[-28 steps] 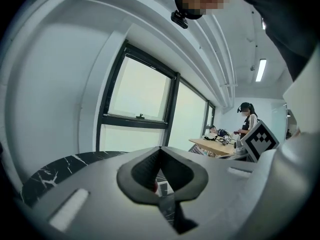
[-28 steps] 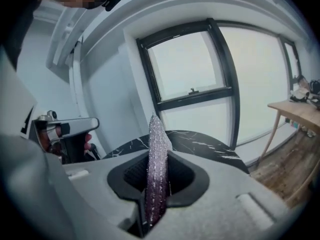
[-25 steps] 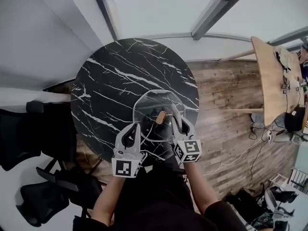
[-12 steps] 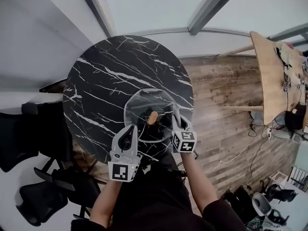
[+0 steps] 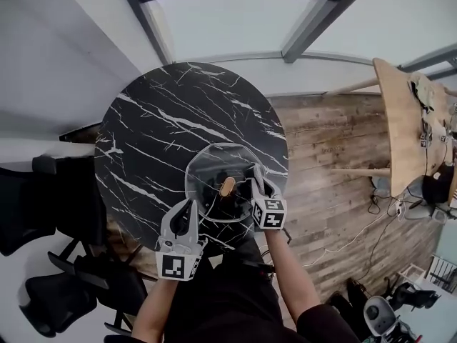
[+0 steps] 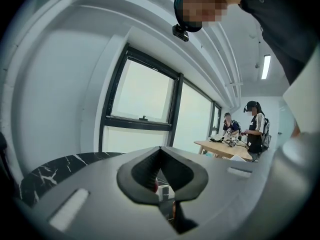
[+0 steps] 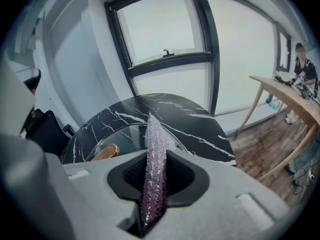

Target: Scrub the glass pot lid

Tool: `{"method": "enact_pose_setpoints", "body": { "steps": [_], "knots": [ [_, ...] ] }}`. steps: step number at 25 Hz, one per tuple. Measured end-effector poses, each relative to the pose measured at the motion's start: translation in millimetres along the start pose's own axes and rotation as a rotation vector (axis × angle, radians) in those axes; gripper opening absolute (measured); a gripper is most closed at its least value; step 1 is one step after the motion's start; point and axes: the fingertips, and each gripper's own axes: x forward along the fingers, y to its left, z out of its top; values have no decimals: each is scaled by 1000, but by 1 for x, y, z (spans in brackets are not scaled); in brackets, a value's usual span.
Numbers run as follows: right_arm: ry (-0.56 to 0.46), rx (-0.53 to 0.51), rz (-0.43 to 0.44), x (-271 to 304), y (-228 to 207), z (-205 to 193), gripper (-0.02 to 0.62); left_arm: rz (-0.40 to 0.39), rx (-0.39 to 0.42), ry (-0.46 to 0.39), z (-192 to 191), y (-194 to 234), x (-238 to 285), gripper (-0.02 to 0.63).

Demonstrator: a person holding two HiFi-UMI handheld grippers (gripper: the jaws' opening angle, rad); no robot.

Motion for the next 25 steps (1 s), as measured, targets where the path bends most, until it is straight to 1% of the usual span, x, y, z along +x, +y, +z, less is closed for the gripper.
{"method": "enact_pose_setpoints", "body": {
  "steps": [4, 9, 11, 14, 17, 19, 22, 25],
  "knots": [
    [10, -31, 20, 9, 4, 6, 75, 5, -9, 5, -3, 2, -4, 3],
    [44, -115, 34, 22, 11, 11, 77, 2, -12, 10, -7, 5, -8, 3],
    [58, -126, 40, 26, 12, 12, 78, 11, -23, 8, -8, 9, -11, 3],
    [73, -133, 51, 34, 14, 17, 78, 13, -17, 27, -13, 14, -18, 3],
    [83, -172, 51, 40, 16, 24, 78, 18, -14, 43, -17, 18, -25, 3],
    [98, -200, 57, 43, 18, 28, 78, 34, -21, 39, -16, 23, -30, 3],
    [129, -229, 77, 49, 25, 32, 78, 57, -29, 31, -14, 33, -37, 3],
    [162, -244, 108, 54, 30, 38, 78, 45, -29, 35, -14, 36, -41, 3]
  ]
}}
